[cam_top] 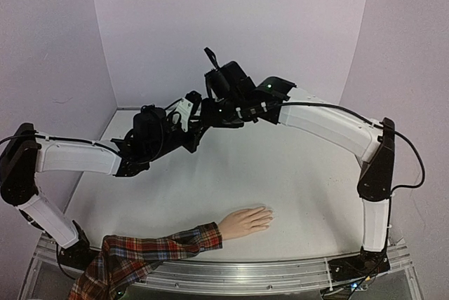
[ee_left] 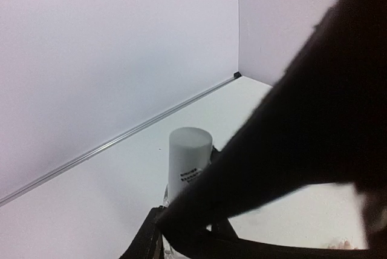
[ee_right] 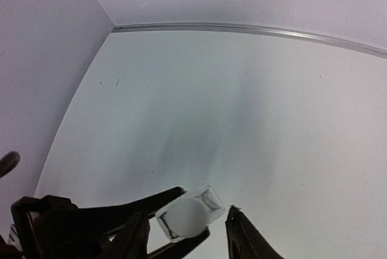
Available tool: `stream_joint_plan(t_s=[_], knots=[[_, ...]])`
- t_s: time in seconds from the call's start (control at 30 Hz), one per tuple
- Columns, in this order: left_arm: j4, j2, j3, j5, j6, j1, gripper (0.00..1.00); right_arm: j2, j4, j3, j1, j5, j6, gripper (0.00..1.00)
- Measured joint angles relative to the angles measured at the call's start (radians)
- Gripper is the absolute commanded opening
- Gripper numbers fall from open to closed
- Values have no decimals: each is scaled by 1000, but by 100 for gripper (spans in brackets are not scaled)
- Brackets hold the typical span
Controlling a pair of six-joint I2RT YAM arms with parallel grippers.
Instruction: Paint the nails
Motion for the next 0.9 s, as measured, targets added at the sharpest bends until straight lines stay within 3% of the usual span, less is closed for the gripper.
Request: stream_joint_plan(t_s=[0.13, 0.27, 0.43, 0.57, 0.77, 0.9], knots=[[-26, -55, -40, 10, -37, -3, 0, -96, -32, -86, -11, -101, -66, 70], [-82, -132, -63, 78, -74, 0, 0, -212, -35, -175, -34, -233, -190, 62], [-125, -217, -66, 351, -116, 12, 0, -366, 6, -297, -97, -590, -420, 58], [-126, -255, -65, 603, -149, 14, 0, -395, 28, -319, -117, -806, -554, 54], [-141, -257, -51, 848, -175, 14, 0, -395, 43, -322, -113, -986, -637, 40], [-144, -257, -48, 919, -178, 14, 0, -391, 44, -322, -113, -1072, -653, 40]])
